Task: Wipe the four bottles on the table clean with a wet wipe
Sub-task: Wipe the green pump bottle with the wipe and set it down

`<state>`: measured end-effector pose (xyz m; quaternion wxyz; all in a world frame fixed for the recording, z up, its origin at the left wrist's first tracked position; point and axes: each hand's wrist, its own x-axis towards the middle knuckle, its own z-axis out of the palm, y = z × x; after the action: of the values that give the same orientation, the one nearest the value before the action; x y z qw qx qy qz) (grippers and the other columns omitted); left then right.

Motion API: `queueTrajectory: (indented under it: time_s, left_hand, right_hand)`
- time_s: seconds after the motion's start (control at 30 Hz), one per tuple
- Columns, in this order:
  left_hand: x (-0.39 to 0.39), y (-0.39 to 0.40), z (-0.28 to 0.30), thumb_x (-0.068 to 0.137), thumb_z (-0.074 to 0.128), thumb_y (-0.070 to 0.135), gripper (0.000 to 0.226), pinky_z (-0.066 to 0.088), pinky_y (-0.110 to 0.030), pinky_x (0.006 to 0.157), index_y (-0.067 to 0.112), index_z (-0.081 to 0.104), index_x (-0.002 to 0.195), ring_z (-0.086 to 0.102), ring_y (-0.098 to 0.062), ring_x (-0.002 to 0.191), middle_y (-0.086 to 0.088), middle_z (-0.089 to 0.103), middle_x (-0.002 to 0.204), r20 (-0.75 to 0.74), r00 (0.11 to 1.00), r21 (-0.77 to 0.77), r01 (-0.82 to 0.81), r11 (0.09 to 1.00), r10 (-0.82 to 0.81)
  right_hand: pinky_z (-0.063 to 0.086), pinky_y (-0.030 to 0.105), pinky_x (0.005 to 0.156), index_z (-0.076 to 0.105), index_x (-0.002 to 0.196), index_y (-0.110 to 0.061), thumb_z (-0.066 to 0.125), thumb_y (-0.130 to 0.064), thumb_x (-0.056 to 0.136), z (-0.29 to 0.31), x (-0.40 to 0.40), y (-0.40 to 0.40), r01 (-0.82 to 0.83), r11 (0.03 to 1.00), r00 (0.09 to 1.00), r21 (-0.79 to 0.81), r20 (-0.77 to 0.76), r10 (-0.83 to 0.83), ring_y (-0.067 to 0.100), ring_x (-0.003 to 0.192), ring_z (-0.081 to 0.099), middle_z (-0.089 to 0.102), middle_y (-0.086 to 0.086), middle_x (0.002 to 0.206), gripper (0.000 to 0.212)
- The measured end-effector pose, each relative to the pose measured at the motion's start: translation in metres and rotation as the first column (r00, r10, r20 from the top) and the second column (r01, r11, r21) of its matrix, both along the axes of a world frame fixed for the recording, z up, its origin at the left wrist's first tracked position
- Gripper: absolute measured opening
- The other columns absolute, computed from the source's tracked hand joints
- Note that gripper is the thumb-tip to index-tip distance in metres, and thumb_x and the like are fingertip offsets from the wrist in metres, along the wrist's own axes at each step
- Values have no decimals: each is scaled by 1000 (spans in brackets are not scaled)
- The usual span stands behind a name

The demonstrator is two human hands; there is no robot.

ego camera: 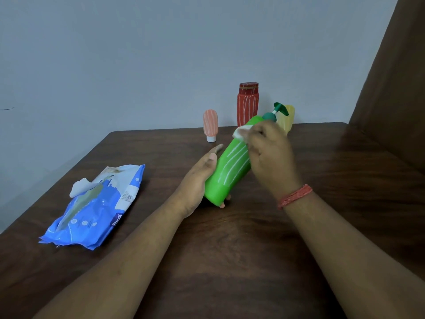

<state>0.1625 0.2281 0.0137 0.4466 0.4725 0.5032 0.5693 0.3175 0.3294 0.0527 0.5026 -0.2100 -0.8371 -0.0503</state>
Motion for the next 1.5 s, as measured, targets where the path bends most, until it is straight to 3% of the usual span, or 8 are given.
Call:
queueTrajectory:
  time_s: [0.1,0.2,0.67,0.83,1.0,1.1,1.27,1.5]
  left_hand:
    - [-3,2,-3,96,38,61,65,57,-41,52,33,32,154,69,-41,74,-16,69,117,8,999,19,-42,999,42]
    - [-4,3,-4,98,36,62,64,57,-40,51,34,29,155,70,-42,76,-16,68,120,-19,998,26,-54,998,55]
    - [0,3,-2,87,24,70,77,58,-47,54,33,36,153,72,-32,92,-3,66,131,70,990,40,-128,991,125]
    - [0,6,-2,85,20,71,85,59,-40,82,25,38,153,70,-12,109,13,69,124,66,979,49,-199,979,195]
    - [3,9,0,96,11,63,72,63,-34,65,26,37,151,72,-4,96,18,68,112,26,976,23,-216,976,216]
    - [2,10,-2,102,6,56,70,57,-19,78,19,38,152,67,9,98,19,63,118,40,967,41,-253,967,251]
    - [0,9,-1,82,19,74,84,61,-47,64,27,42,148,72,-14,100,9,66,125,94,963,0,-255,967,254]
    - [-2,5,2,83,21,77,85,57,-41,53,14,60,126,72,-31,83,-13,73,102,133,955,-73,-256,964,264]
  right_hand:
    - [50,33,71,72,111,-3,66,4,86,-1,-2,-9,-66,996,984,65,167,54,25,89,56,61,11,94,27]
    - [51,35,70,73,108,-3,66,2,88,2,0,-7,16,1000,1000,12,13,-16,24,85,55,61,9,90,22]
    - [51,36,69,74,102,-6,63,0,88,-4,-4,-18,-213,977,955,25,216,203,26,82,58,61,8,89,19]
    - [51,36,72,73,100,-6,61,-1,86,-5,-7,-29,-312,950,899,-15,320,300,25,86,58,61,6,90,19]
    - [53,41,67,74,100,-7,61,2,84,-3,-9,-23,-108,993,987,-41,119,112,30,81,58,61,8,88,23]
    - [53,38,66,73,96,-7,61,1,83,-4,-12,-34,-261,965,922,-26,289,258,30,81,58,60,8,89,19]
    - [54,42,67,74,102,-9,55,-4,86,-4,-10,-27,-164,985,962,-49,214,170,28,82,58,60,6,90,25]
    - [52,40,69,74,105,-11,62,-3,88,-6,-8,-28,-240,969,922,-53,299,245,24,84,58,62,3,91,23]
